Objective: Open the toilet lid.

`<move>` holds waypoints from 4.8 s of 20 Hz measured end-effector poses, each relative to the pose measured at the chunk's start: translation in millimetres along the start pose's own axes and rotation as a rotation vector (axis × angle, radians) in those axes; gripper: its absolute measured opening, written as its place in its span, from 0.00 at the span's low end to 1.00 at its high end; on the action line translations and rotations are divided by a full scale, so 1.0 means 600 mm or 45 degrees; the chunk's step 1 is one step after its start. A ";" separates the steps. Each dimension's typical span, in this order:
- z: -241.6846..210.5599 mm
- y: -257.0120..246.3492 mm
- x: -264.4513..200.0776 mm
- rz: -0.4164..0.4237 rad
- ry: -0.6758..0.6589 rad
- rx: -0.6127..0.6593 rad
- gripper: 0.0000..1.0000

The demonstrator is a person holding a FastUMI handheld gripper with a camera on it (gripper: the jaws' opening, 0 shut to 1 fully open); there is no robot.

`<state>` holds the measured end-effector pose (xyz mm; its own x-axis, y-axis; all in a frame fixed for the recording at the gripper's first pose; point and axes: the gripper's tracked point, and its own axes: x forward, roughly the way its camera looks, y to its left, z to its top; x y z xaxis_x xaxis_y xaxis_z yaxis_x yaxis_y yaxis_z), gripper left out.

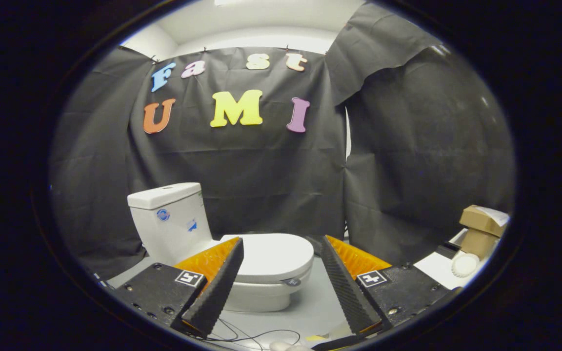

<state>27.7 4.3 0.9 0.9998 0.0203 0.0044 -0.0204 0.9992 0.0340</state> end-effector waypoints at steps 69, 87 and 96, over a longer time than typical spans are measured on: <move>-0.286 -0.023 0.377 0.308 0.743 1.431 0.04; -0.160 0.052 0.356 0.290 0.704 1.118 0.04; -0.118 0.095 0.348 0.285 0.687 1.018 0.05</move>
<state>235.3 68.2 -67.3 0.8363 0.4173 -0.3557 -0.0073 0.6571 0.7538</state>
